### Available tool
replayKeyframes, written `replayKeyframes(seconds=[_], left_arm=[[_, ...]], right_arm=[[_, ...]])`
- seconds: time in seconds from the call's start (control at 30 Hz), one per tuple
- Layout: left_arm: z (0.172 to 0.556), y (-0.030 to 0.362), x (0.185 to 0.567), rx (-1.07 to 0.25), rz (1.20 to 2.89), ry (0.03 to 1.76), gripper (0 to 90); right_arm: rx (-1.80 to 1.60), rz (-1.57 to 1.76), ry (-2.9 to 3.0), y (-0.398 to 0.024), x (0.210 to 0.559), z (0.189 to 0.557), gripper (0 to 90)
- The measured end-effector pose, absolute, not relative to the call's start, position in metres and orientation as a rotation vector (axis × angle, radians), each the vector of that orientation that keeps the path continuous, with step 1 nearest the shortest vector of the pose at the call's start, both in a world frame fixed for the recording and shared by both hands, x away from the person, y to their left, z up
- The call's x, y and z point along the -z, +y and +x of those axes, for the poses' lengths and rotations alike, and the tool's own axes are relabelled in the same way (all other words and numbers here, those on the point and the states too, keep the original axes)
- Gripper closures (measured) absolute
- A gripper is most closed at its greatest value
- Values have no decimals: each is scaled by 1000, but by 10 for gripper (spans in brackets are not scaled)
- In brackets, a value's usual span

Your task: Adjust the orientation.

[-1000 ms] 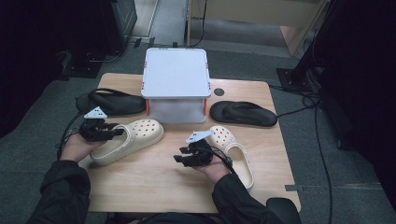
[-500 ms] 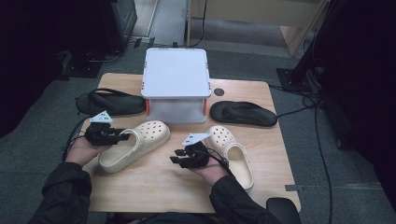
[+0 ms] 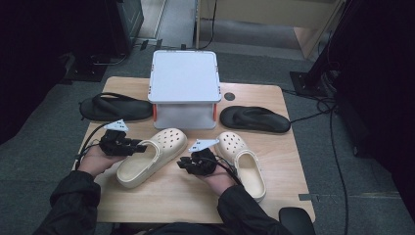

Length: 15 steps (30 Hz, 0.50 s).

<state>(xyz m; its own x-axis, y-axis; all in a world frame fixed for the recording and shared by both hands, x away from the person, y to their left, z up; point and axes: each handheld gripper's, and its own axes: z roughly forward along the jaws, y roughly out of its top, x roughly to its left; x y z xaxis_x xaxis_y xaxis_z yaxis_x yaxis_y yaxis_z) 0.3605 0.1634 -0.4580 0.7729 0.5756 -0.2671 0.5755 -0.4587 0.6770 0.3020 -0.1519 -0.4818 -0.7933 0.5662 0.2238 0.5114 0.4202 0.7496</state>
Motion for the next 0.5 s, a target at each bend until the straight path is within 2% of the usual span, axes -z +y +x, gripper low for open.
replayKeyframes(seconds=[0.1,0.3,0.33,0.5], left_arm=[[360,172,453,18,2135,864,604],[357,195,443,-7,2062,887,669],[358,196,444,-22,2061,908,705],[366,190,457,-13,2116,918,740]], right_arm=[[-1322,997,2581,-150,483,303,773],[-1319,1015,2559,-147,484,308,776],[-1331,1029,2549,-144,485,309,776],[-1331,1015,2550,-135,487,313,776]])
